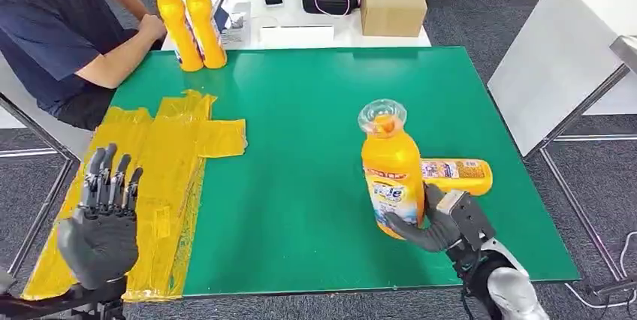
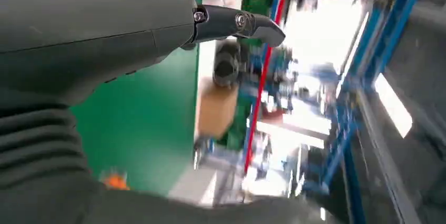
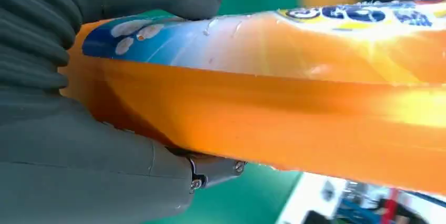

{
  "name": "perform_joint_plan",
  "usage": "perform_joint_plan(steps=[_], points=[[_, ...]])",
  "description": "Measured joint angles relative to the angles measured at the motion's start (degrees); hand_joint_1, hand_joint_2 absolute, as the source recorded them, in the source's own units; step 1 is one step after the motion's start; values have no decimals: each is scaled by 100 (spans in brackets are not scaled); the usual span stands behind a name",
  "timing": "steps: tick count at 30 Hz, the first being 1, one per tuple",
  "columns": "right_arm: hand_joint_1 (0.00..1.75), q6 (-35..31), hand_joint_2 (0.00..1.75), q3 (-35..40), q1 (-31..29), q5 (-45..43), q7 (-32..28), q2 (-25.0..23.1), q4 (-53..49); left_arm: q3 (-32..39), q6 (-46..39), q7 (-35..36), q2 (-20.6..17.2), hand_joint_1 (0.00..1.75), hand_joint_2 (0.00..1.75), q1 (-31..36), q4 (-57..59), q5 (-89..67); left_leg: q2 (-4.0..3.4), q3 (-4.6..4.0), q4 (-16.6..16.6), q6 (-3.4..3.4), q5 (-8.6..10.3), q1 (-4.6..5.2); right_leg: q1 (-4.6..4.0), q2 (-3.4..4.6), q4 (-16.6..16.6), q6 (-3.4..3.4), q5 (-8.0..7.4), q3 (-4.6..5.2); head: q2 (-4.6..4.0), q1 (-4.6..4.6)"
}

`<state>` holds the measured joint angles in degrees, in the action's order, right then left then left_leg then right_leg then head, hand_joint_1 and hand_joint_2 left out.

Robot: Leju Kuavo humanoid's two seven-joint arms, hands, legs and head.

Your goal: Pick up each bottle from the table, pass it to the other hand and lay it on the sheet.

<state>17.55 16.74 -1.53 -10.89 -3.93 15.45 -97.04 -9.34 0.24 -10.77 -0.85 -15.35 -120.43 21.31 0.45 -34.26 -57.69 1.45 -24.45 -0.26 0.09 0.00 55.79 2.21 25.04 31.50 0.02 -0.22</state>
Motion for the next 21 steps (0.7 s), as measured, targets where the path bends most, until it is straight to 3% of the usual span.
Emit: perform_joint_plan(steps=[11,21], points=[[175,-461,175,635,-739,-282,153,-913,181,-1122,44,207,-113,0,175,734,347,-22,4,-25,0,1,2,1,1,-2,3,1,-1,20,0,2],[175,-898,175,1661,-1443,577,306,-1608,787,-2050,-273,387,24,0,175,1426,907,209,4,-29,-1,-1,5,1,0,-3,5,1,-1,27,0,0]])
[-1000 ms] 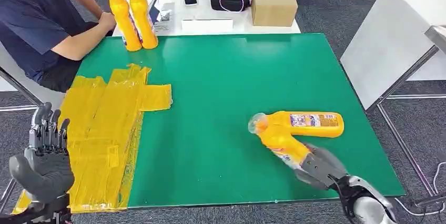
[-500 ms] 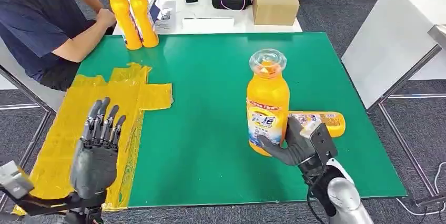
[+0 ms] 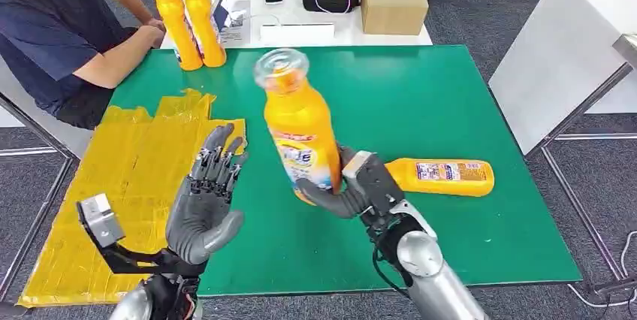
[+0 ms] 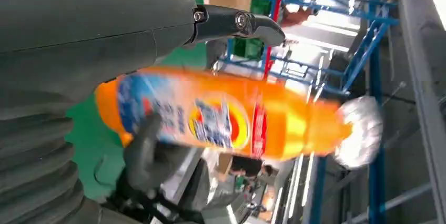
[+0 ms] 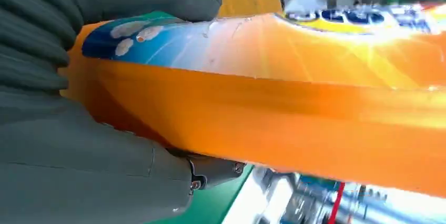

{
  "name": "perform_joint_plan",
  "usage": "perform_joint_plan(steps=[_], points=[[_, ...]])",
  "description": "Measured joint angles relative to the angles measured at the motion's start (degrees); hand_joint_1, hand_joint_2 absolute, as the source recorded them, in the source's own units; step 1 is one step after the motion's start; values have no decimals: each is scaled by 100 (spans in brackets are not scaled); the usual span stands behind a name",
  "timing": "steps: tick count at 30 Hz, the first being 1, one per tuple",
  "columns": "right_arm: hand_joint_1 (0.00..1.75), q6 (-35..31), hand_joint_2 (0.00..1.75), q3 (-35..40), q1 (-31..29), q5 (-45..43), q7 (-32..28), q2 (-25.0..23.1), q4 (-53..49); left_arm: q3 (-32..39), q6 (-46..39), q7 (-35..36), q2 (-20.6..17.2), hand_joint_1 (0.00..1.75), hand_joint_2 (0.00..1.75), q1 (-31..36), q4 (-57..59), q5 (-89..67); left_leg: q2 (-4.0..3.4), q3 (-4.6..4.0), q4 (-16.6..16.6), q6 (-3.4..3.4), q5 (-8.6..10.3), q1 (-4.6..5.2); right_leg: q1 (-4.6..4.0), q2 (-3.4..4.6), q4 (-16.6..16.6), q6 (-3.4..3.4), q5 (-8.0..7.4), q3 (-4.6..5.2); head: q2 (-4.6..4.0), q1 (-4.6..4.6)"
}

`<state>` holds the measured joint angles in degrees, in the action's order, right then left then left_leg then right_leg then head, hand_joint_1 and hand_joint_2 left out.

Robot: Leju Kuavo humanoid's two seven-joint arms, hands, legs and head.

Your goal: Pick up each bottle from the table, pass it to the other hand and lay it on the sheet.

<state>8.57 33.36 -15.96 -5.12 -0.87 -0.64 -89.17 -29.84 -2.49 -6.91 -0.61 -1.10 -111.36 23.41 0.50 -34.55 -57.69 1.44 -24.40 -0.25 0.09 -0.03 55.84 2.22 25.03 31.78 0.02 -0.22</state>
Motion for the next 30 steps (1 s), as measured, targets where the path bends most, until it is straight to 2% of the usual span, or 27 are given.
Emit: perform_joint_plan(steps=[16,29,30], points=[[175,-164,175,1253,-421,772,-4,-159,480,-192,-566,65,-7,0,175,158,439,-53,1,-12,0,0,0,0,0,-1,0,0,0,10,0,2],[175,-341,175,2109,-815,868,181,-255,1191,-56,-1005,238,-48,0,175,48,614,111,0,-13,-1,0,0,0,1,0,0,0,0,15,0,0],[175,-346,175,2148,-830,866,181,-255,1222,-43,-1005,238,-50,175,175,29,616,114,0,-13,-1,0,0,0,1,0,0,0,0,15,0,0]])
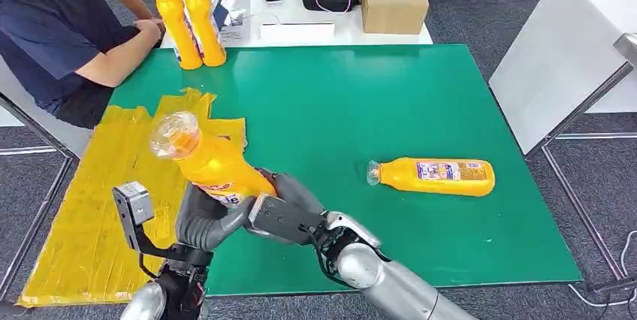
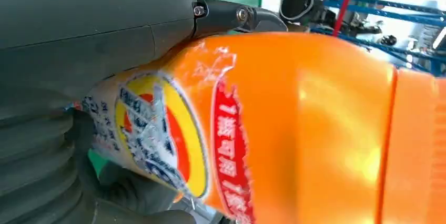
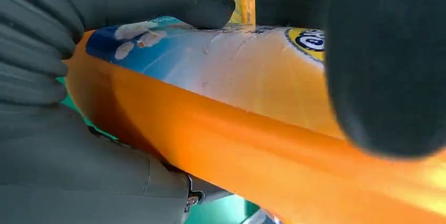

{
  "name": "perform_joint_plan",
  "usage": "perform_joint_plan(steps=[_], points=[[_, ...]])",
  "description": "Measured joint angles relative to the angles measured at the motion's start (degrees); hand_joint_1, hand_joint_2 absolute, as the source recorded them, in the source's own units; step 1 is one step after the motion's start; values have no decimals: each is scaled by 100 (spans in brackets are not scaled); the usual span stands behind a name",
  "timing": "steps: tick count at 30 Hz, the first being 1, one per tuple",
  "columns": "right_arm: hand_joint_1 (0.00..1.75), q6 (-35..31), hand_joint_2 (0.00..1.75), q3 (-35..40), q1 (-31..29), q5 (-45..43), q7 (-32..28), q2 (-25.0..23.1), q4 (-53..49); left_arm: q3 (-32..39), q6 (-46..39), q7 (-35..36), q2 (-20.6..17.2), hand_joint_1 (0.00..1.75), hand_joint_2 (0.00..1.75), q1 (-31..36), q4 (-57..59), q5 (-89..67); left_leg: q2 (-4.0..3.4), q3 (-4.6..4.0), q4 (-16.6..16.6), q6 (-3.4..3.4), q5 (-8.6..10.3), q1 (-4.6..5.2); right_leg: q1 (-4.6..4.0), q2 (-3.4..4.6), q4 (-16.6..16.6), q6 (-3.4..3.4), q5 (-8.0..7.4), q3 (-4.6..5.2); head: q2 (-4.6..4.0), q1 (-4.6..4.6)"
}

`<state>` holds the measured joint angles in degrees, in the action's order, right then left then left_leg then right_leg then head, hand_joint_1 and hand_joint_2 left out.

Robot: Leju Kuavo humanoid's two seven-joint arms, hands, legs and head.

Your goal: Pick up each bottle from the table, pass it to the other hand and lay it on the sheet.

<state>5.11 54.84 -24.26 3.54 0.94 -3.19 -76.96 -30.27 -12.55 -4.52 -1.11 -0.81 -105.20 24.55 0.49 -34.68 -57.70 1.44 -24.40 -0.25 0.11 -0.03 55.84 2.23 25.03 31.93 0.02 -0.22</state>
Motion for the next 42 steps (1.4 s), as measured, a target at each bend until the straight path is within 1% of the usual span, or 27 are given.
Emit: perform_joint_plan(steps=[18,19,20,21,22,26,28,30,32,34,35,37,38,40,41,42], points=[[175,-278,175,271,-117,-39,4,-13,183,63,-109,-236,-2,175,175,-94,17,162,-1,0,0,0,0,0,0,0,0,0,0,1,0,2],[93,-297,175,275,-115,-39,-4,-13,186,63,-109,-243,-2,175,175,-94,17,162,-1,0,0,0,0,0,0,0,0,0,0,1,0,0],[0,-304,175,273,-115,-26,-31,-13,192,63,-109,-247,-2,175,175,-93,17,164,-1,0,0,0,0,0,0,1,0,0,0,2,0,0],[0,-306,175,264,-116,11,-55,-9,203,63,-109,-264,-2,175,175,-93,17,177,-1,0,0,0,0,0,0,1,0,0,0,2,0,2],[0,-308,0,251,-113,69,-98,-5,218,61,-109,-288,-2,175,175,-91,17,179,-1,0,0,0,0,0,0,1,0,0,0,3,0,0],[0,-669,0,98,-6,722,-76,24,249,63,-133,-558,-2,175,175,-107,-18,-266,-2,-1,-1,0,0,0,0,0,0,0,0,5,0,0],[0,-839,0,-96,159,1131,32,122,247,113,-262,-745,-2,175,175,-120,-215,-1310,5,-3,-1,0,0,0,1,-3,0,0,0,2,0,0],[0,-817,0,-449,467,1629,55,269,188,311,-231,-831,7,175,175,-174,-473,-2347,38,-6,-1,0,0,1,3,-26,-1,2,2,-6,0,0],[0,-750,0,-865,696,1866,55,419,116,550,-144,-859,17,175,175,-273,-631,-2653,34,-12,-1,0,0,2,4,-24,0,2,2,-1,0,4],[0,-691,0,-1106,805,1973,57,472,40,686,-122,-879,41,175,175,-327,-708,-2716,15,-12,-1,2,-1,4,5,-17,-1,3,-1,5,0,0],[0,-781,0,-1202,865,2123,130,496,0,738,-209,-728,50,175,175,-338,-734,-2944,12,-8,-1,2,-1,4,5,-17,-2,3,-1,5,0,2],[0,-1023,0,-1489,1123,2551,354,617,-237,910,-374,-7,63,175,175,-461,-798,-4092,29,-4,-1,2,0,4,6,-23,-2,3,1,-3,0,0],[0,-915,0,-1740,1251,2660,352,696,-441,1072,-363,123,74,175,175,-580,-824,-5058,30,-7,-1,2,0,4,7,-24,-2,3,1,-1,0,-2],[0,-622,0,-2275,1456,2759,282,842,-733,1413,-297,-24,85,175,175,-738,-826,-7178,32,-13,-1,2,0,4,6,-24,-1,3,1,1,0,2],[0,-566,175,-2515,1531,2804,280,909,-833,1537,-249,-19,103,175,175,-785,-828,-8038,32,-14,-1,2,0,4,7,-24,-1,3,1,3,0,7],[0,-531,175,-2725,1589,2907,280,955,-952,1639,-164,137,101,175,175,-823,-828,-8703,28,-14,-1,2,-1,5,7,-22,-2,3,1,4,0,4]])
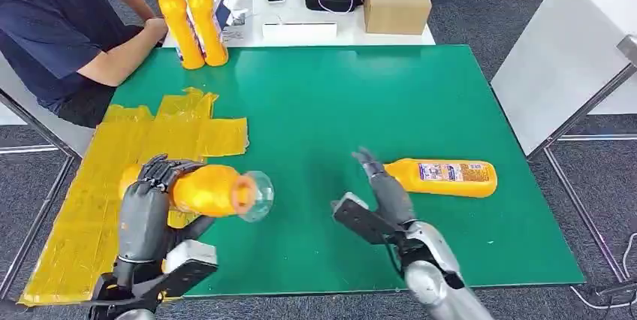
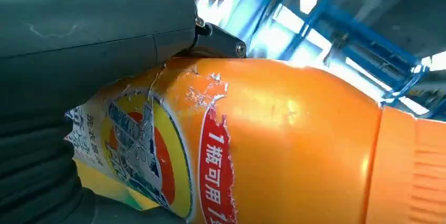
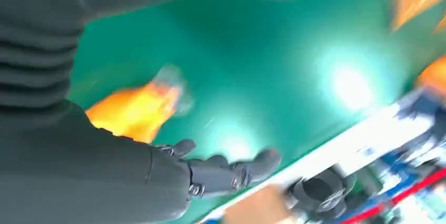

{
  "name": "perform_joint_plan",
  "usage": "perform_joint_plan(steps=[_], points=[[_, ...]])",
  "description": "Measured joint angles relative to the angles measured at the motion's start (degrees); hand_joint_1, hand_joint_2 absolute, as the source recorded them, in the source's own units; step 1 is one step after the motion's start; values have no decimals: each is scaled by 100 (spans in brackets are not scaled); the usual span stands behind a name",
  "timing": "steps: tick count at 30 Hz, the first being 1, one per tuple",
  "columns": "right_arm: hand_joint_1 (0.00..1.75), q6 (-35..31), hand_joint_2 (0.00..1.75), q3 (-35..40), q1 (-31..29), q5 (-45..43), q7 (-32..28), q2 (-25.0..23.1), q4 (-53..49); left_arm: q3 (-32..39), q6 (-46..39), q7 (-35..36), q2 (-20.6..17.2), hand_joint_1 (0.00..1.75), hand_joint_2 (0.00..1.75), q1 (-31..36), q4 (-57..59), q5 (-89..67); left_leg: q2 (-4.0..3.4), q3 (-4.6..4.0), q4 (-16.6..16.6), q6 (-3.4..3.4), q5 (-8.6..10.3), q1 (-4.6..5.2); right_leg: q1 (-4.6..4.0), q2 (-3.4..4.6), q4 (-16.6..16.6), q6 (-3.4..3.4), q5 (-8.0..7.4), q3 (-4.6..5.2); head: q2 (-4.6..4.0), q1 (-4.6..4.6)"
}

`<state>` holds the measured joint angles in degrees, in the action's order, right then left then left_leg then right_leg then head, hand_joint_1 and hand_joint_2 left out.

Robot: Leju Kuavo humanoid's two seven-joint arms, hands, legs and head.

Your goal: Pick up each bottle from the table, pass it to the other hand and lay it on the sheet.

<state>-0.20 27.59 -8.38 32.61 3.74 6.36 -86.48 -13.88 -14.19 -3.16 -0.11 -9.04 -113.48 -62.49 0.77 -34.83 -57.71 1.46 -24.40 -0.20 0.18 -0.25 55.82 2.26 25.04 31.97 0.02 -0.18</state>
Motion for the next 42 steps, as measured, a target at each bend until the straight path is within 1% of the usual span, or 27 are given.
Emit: perform_joint_plan(steps=[3,5,8,11,15,16,17,21,26,30,34,37,42], points=[[0,66,175,-417,119,228,37,105,-211,178,322,538,-140,175,175,-18,173,-957,-15,7,0,1,-1,4,3,4,-1,0,-2,0,0,-4],[0,120,175,-743,121,363,37,205,-252,251,658,953,-329,175,175,-20,504,-1492,-11,8,0,1,0,3,3,3,-1,0,-1,-1,0,-4],[0,199,175,-1116,45,700,66,363,-243,280,1072,1326,-643,175,175,38,1170,-1911,-16,8,0,0,3,2,0,4,2,-1,-3,-3,0,-4],[0,265,175,-1291,-142,980,144,490,-153,276,1220,1437,-864,175,175,126,1771,-1974,-26,10,0,-1,6,1,0,7,2,-11,-13,0,0,-4],[0,284,175,-1384,-278,1076,168,553,-36,254,1294,1494,-994,175,175,215,2216,-1963,-16,4,0,1,7,3,1,4,2,-11,-12,1,0,-4],[0,319,175,-1400,-304,1110,216,566,-16,241,1375,1507,-1010,169,175,240,2262,-1919,-14,3,0,1,7,3,1,3,2,-11,-12,0,0,-2],[0,406,175,-1404,-359,1150,299,597,23,219,1512,1509,-1025,0,175,284,2310,-1852,-15,3,0,1,7,3,2,3,2,-11,-12,1,0,-2],[0,642,175,-1411,-626,1218,472,734,355,105,1915,1435,-1080,0,175,575,2542,-1255,-8,9,0,5,10,7,5,1,1,-10,-13,-7,0,-2],[0,722,175,-1430,-741,1248,446,936,808,99,1961,1347,-1080,0,175,758,2699,-550,6,14,0,11,17,7,5,-4,1,-3,-18,-16,0,-2],[0,868,175,-1430,-797,1266,468,993,996,97,2101,1361,-1062,0,175,861,2697,-310,5,16,0,8,21,7,5,-1,1,-1,-20,-15,0,-7],[0,1065,175,-1422,-805,1272,514,1124,1197,110,2000,1140,-1060,0,175,876,2675,357,12,14,0,8,22,7,5,-9,1,-1,-20,-15,0,-4],[0,1075,175,-1417,-791,1294,404,1305,1475,186,1865,893,-1032,0,175,791,2507,1170,11,10,0,8,22,7,5,-9,1,-1,-20,-13,0,-4],[0,1078,175,-1430,-662,1489,273,1565,1831,436,1769,626,-822,0,175,527,1864,2412,12,-7,-2,8,21,11,9,-9,0,0,-21,1,0,-2]])
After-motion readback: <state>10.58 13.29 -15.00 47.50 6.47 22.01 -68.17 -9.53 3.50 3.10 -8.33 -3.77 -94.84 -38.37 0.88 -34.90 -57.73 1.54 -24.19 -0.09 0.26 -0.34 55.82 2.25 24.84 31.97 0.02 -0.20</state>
